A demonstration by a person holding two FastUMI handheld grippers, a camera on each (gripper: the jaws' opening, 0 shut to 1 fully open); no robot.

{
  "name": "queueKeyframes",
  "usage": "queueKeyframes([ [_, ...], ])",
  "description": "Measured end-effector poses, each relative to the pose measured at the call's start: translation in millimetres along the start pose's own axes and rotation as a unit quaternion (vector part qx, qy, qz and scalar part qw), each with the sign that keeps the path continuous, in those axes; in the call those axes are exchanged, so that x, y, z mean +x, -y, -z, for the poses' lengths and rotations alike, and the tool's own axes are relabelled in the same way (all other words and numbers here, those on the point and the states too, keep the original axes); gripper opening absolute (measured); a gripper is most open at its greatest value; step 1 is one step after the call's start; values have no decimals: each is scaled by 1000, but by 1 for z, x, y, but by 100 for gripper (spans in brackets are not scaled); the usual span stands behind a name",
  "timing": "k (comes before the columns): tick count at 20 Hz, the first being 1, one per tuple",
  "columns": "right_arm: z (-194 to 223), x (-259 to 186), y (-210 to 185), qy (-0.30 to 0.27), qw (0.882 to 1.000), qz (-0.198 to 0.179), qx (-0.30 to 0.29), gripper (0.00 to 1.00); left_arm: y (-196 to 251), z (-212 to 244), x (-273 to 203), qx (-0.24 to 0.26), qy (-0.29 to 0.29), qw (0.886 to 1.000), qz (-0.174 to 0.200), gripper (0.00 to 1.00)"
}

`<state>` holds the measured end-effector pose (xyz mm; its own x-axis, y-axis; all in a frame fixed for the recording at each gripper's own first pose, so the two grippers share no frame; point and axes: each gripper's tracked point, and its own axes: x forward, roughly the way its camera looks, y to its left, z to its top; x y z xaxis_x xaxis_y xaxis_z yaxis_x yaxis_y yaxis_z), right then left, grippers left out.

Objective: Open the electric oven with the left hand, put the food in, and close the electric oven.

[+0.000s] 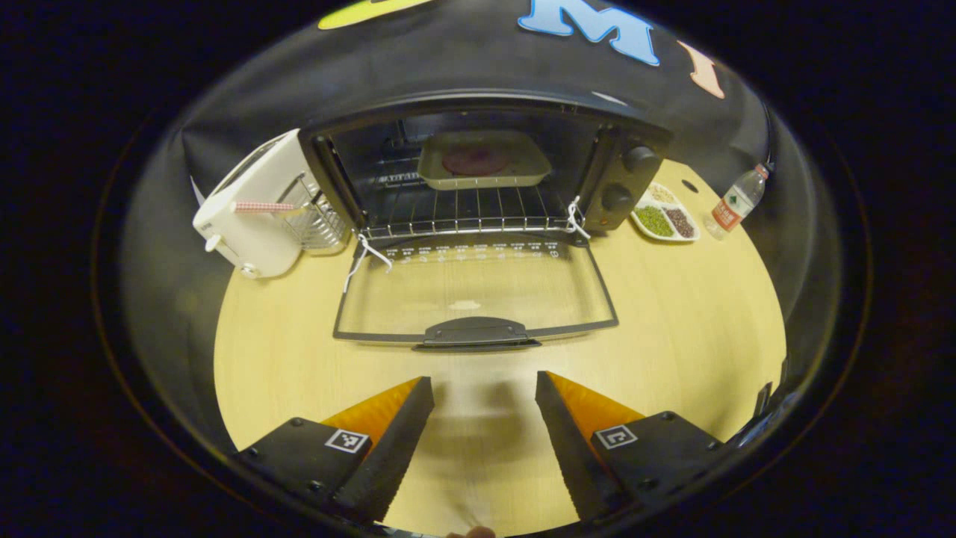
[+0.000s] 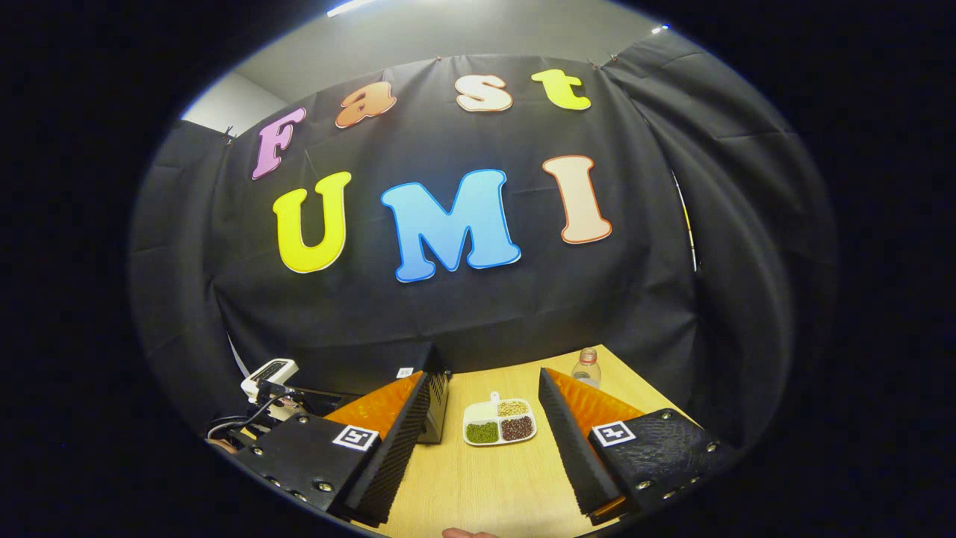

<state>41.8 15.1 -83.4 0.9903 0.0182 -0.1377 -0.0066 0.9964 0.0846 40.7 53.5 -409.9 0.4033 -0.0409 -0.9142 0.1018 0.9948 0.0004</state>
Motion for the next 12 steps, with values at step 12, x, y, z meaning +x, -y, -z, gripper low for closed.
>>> queueKeyframes([
  [12,2,8,31,-14,999,37,-6,89,-9,3,64,-2,-66,998,-6,95],
])
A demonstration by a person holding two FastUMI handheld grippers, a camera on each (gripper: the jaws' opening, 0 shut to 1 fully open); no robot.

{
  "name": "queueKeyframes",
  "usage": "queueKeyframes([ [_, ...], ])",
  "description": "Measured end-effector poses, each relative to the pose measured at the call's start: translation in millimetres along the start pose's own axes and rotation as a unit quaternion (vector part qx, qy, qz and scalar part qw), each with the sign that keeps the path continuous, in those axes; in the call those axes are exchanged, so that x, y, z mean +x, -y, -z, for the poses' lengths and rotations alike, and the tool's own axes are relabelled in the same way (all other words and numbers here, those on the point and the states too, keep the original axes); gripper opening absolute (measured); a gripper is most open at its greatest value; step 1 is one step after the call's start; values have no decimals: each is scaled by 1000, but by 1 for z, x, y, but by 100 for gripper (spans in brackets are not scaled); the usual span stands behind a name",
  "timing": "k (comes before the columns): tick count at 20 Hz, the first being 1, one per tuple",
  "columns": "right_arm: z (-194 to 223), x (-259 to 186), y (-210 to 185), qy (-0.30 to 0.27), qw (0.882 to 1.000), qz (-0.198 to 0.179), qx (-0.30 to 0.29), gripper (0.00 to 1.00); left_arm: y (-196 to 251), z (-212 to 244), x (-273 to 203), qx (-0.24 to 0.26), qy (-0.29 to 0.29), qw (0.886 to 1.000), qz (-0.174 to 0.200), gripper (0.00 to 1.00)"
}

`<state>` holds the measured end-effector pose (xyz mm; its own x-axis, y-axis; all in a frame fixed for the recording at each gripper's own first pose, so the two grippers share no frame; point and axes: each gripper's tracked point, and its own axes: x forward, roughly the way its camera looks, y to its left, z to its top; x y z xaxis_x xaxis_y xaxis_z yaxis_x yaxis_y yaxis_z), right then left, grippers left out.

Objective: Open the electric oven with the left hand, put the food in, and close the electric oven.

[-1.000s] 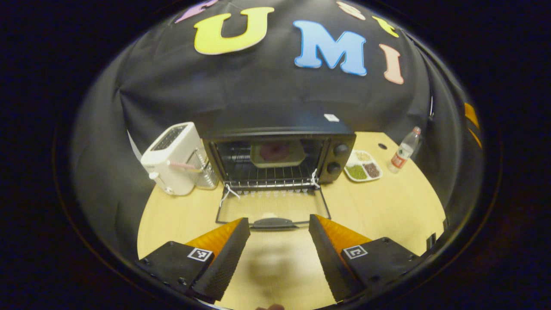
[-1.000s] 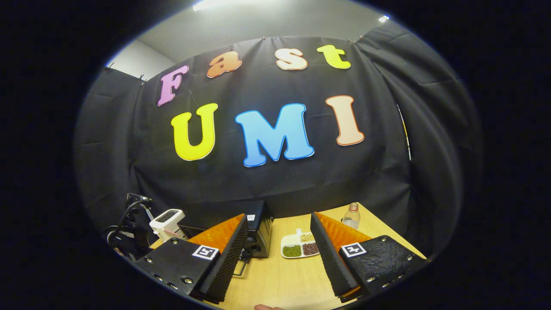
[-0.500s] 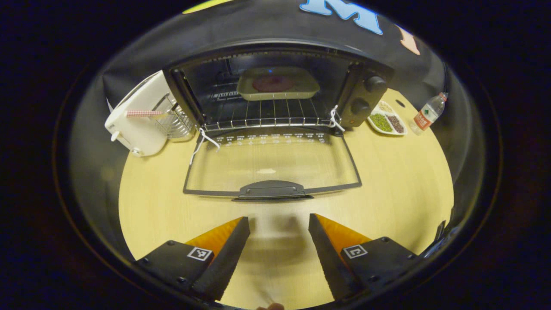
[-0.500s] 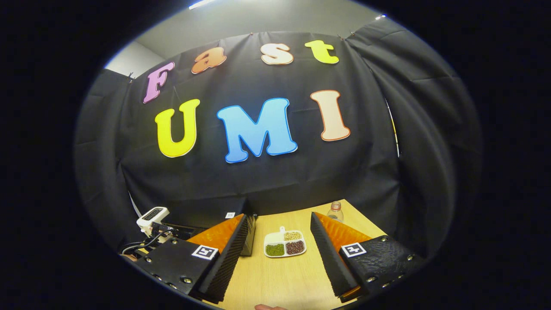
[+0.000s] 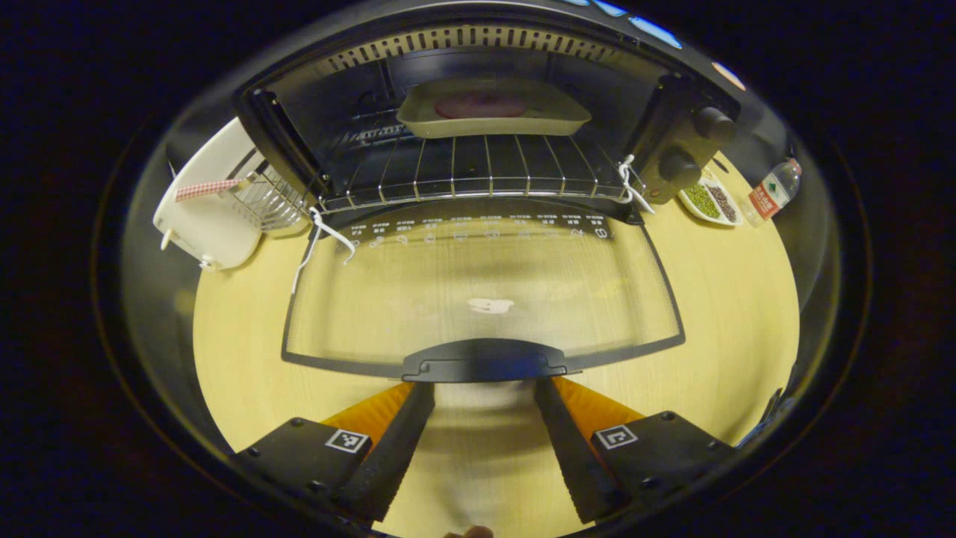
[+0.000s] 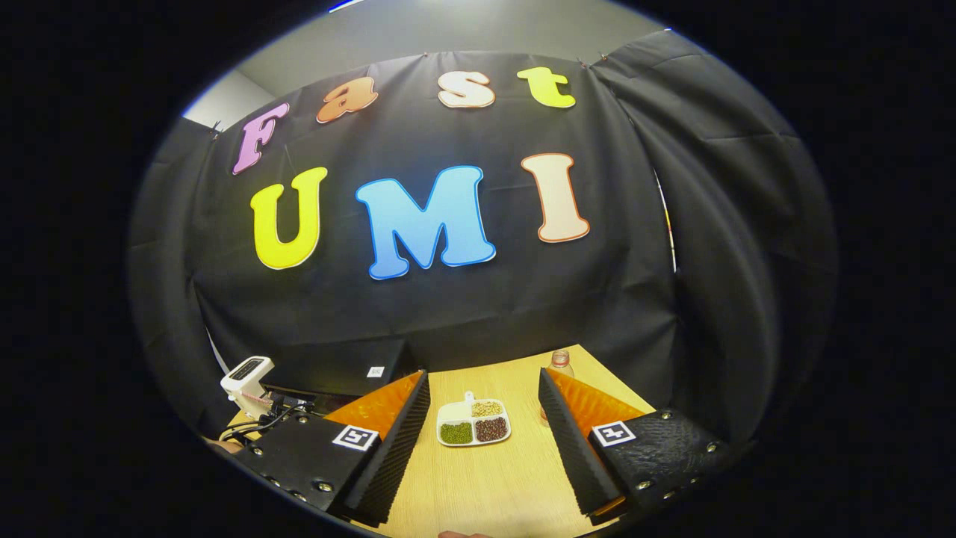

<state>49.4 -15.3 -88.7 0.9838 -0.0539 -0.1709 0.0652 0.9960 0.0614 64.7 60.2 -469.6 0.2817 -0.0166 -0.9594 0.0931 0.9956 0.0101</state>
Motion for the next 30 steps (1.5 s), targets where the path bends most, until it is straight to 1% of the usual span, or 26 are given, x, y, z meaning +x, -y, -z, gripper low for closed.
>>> queueKeyframes([
  [2,0,0,3,-2,1000,5,1,89,0,-1,1,0,-2,1000,3,94],
  [3,1,1,2,-4,1000,4,2,89,0,0,1,-1,-5,1000,4,91],
  [4,2,2,1,-6,1000,4,5,89,0,0,1,0,-7,1000,5,94],
  [7,2,3,-5,-7,1000,0,8,89,0,-2,-2,1,-3,1000,2,94],
  [8,2,3,-6,-6,1000,-3,5,89,0,-2,-6,2,3,1000,0,91],
  [9,1,2,-8,-6,1000,-5,2,89,0,-3,-11,3,11,1000,-1,94],
  [12,2,0,-14,-6,1000,-12,-1,89,1,-5,-30,2,41,999,-1,94],
  [13,3,-1,-17,-7,1000,-14,1,89,1,-7,-37,2,51,999,-1,97],
  [15,6,-2,-21,-10,1000,-19,3,89,2,-11,-48,2,67,998,1,97],
  [16,7,-2,-23,-11,1000,-22,3,89,3,-13,-51,0,71,997,3,94],
  [17,8,-1,-24,-15,1000,-24,3,89,3,-14,-55,-2,76,997,5,94],
  [18,13,-1,-25,-21,999,-27,3,89,3,-17,-58,-2,81,997,6,97],
  [19,15,-2,-27,-25,999,-28,1,89,3,-19,-61,-1,87,996,6,97],
  [20,15,-3,-27,-26,999,-30,0,89,4,-21,-64,-2,92,996,7,94],
  [22,16,-5,-28,-27,999,-32,0,89,4,-26,-70,-5,102,995,8,94],
  [23,16,-6,-28,-27,999,-32,-1,89,4,-29,-73,-7,108,994,10,97],
  [25,18,-5,-28,-30,999,-33,-1,89,6,-35,-79,-11,122,992,13,97],
  [28,22,-6,-28,-35,999,-33,3,89,3,-49,-91,-4,141,990,10,97],
  [29,23,-6,-28,-36,999,-32,3,89,3,-53,-96,-3,152,988,9,92],
  [30,23,-7,-28,-36,999,-32,3,89,4,-58,-104,-4,169,986,13,92],
])
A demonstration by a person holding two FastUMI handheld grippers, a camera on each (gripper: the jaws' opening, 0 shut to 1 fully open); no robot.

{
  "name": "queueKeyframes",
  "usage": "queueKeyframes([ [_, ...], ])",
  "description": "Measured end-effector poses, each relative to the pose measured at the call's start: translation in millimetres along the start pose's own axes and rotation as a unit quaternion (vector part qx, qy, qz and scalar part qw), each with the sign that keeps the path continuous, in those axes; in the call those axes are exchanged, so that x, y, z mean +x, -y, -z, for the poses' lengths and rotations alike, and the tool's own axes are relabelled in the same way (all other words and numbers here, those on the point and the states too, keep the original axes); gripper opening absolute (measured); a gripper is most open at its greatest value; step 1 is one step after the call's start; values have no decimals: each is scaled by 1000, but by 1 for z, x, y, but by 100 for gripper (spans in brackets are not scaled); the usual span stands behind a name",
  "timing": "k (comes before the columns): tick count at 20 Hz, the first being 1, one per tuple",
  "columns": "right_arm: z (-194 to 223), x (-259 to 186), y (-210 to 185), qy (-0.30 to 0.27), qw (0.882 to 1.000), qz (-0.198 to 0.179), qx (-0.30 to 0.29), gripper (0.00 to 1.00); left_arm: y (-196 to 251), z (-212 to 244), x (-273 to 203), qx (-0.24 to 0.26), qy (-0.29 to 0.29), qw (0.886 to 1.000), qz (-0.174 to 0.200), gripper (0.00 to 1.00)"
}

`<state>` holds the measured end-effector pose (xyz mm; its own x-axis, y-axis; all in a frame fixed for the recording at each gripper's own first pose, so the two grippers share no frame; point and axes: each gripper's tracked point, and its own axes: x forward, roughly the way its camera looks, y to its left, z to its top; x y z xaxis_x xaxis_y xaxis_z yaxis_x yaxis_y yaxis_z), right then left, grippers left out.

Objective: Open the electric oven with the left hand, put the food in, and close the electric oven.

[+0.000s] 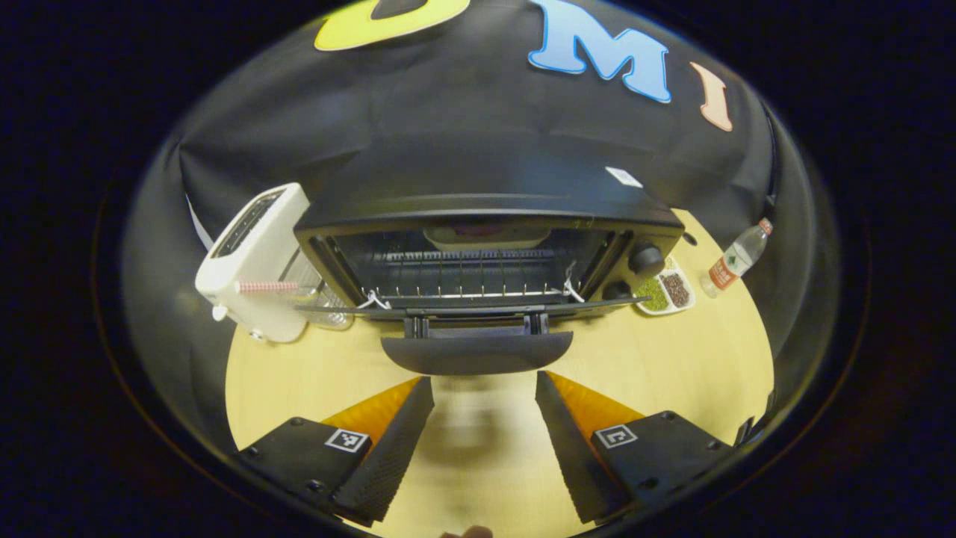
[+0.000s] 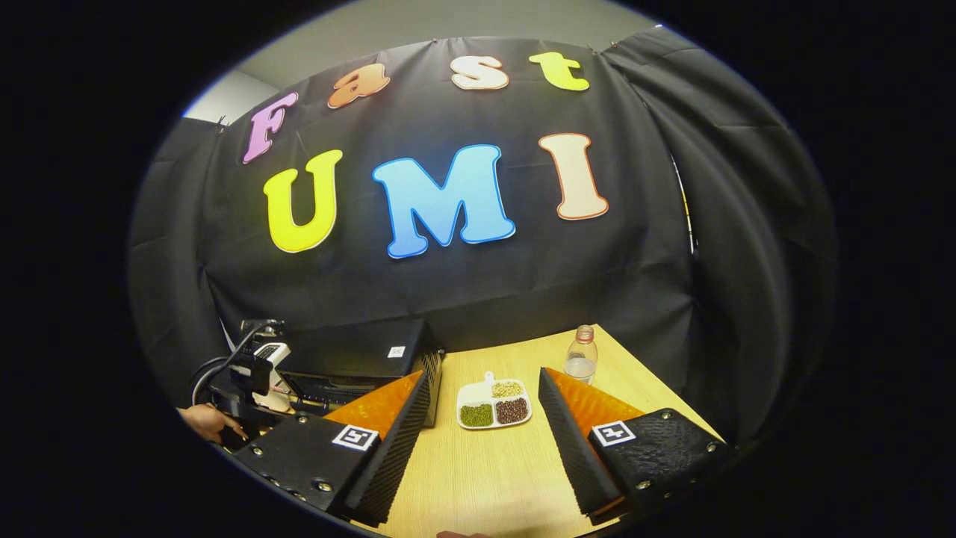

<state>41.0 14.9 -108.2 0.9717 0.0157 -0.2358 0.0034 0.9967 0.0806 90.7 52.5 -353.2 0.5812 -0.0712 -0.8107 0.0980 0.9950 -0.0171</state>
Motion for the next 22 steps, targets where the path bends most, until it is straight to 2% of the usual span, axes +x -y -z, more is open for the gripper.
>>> queueKeyframes([
  [2,-3,-1,-2,4,1000,-4,-3,89,7,-19,-5,-8,44,999,18,94],
  [4,-9,-1,-5,14,1000,-8,-4,89,11,-38,-19,-13,90,996,20,94],
  [5,-12,-2,-6,20,1000,-7,-8,89,12,-52,-32,-16,121,992,21,97],
  [6,-17,-3,-8,27,1000,-9,-10,89,14,-67,-49,-20,153,988,20,92],
  [7,-24,-5,-11,38,999,-13,-10,89,18,-80,-74,-21,189,982,19,97],
  [9,-43,-9,-19,60,998,-17,-11,89,25,-109,-126,-25,271,962,9,97],
  [10,-56,-13,-26,75,997,-22,-12,89,30,-124,-156,-29,313,949,4,91],
  [12,-86,-24,-39,108,994,-29,-20,89,38,-144,-215,-42,380,924,-2,94],
  [13,-101,-30,-45,124,992,-32,-23,88,41,-151,-242,-46,400,915,-3,96],
  [14,-115,-36,-52,143,989,-39,-28,88,44,-154,-263,-44,414,909,0,90],
  [15,-126,-41,-61,156,986,-46,-35,88,45,-158,-279,-39,423,905,-2,96],
  [19,-126,-51,-81,151,985,-65,-47,89,45,-162,-314,-35,438,898,-4,90],
  [20,-126,-53,-83,149,986,-65,-46,88,42,-161,-320,-35,440,897,-8,97],
  [22,-126,-56,-87,145,986,-65,-42,88,35,-156,-323,-37,438,898,-12,97],
])
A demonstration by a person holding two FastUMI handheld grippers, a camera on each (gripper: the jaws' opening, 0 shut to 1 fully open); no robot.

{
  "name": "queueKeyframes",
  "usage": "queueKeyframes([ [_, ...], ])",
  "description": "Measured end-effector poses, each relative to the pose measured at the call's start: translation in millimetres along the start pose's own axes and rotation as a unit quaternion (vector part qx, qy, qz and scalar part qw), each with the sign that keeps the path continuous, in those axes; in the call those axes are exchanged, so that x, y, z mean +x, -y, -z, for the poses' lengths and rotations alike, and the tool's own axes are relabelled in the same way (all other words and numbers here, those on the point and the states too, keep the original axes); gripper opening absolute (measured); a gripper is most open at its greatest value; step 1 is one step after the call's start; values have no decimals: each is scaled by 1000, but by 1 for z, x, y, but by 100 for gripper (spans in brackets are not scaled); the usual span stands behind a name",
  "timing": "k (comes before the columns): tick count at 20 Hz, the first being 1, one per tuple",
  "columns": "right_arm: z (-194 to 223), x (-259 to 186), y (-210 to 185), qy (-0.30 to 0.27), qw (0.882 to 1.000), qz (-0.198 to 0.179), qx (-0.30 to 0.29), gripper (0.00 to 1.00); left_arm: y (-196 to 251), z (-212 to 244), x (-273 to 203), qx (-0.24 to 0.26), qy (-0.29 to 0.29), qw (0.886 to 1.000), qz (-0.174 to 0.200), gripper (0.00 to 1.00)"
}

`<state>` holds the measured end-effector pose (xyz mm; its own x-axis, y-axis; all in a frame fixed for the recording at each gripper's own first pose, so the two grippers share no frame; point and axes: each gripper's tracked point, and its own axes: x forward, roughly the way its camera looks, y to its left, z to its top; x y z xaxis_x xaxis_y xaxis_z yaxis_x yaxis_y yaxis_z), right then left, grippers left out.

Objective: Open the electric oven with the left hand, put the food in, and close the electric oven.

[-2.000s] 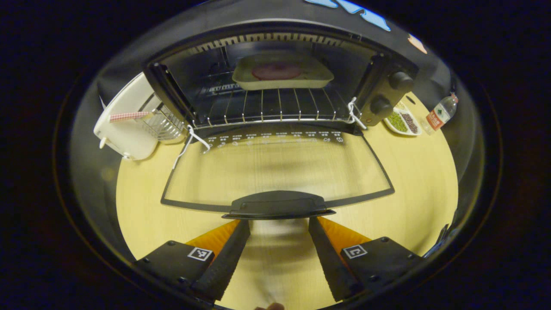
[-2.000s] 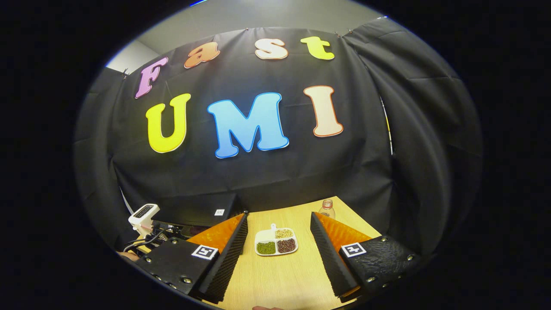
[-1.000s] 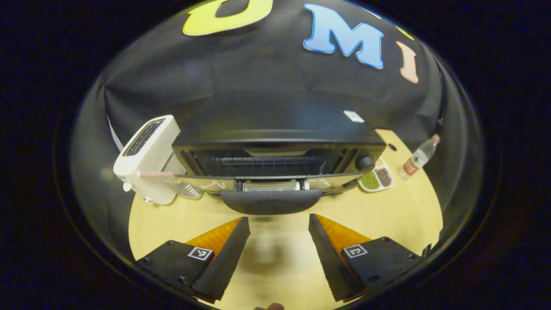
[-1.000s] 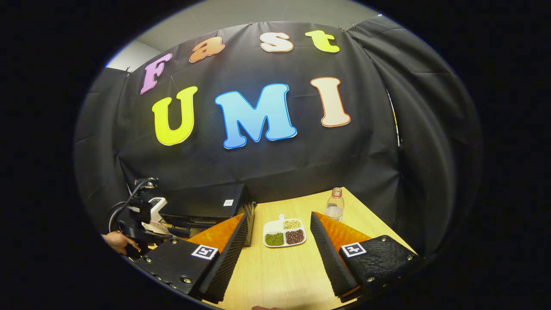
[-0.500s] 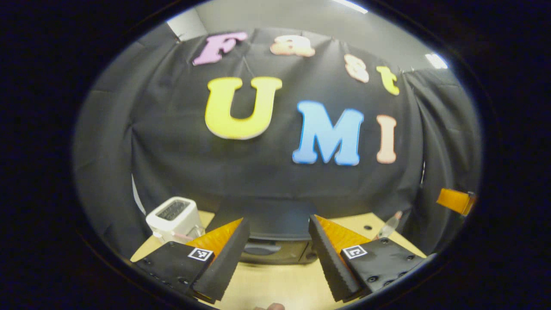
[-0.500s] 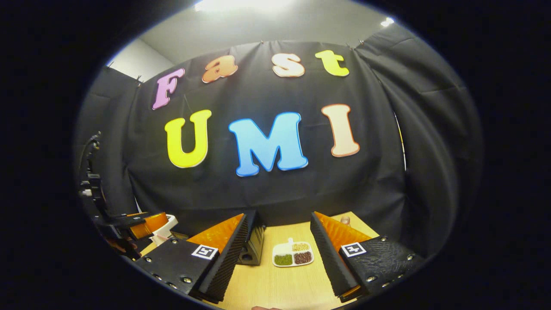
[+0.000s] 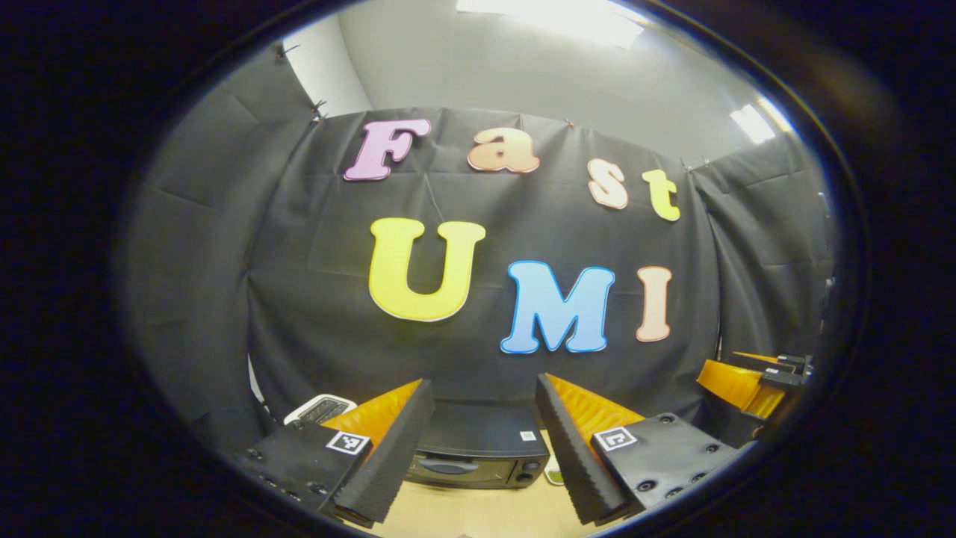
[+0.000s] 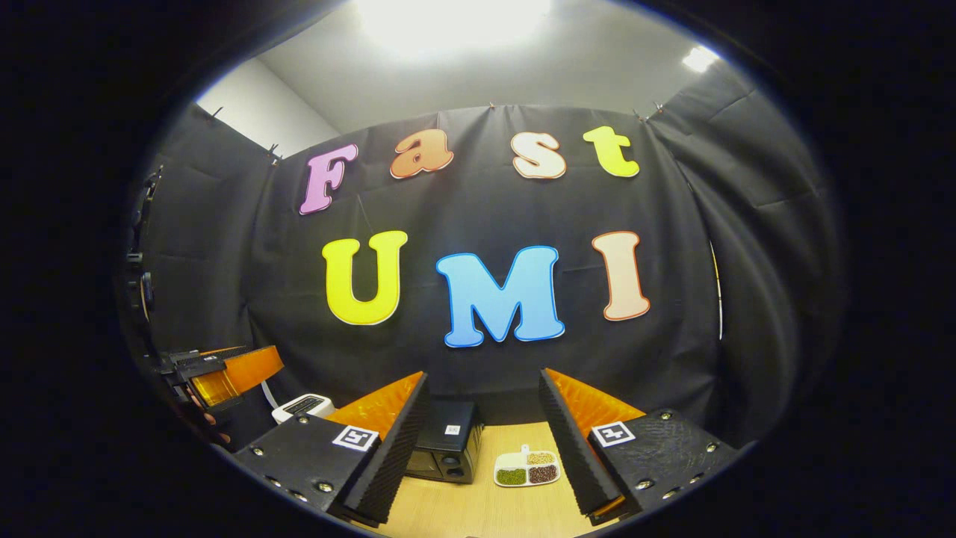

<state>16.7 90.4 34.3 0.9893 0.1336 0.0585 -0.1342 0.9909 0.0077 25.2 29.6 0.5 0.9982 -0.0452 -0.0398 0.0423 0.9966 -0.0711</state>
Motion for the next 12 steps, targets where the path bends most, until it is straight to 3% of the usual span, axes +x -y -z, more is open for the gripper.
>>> queueKeyframes([
  [7,-4,-6,-4,-6,1000,13,2,88,-19,-4,-13,-1,2,1000,-2,96],
  [8,-4,-7,-4,-7,1000,15,3,88,-20,-5,-14,-1,4,1000,0,90],
  [9,-4,-7,-5,-10,1000,17,5,88,-21,-7,-15,0,5,1000,3,96],
  [12,-5,-8,-5,-11,1000,24,5,88,-22,-11,-19,4,12,1000,7,90],
])
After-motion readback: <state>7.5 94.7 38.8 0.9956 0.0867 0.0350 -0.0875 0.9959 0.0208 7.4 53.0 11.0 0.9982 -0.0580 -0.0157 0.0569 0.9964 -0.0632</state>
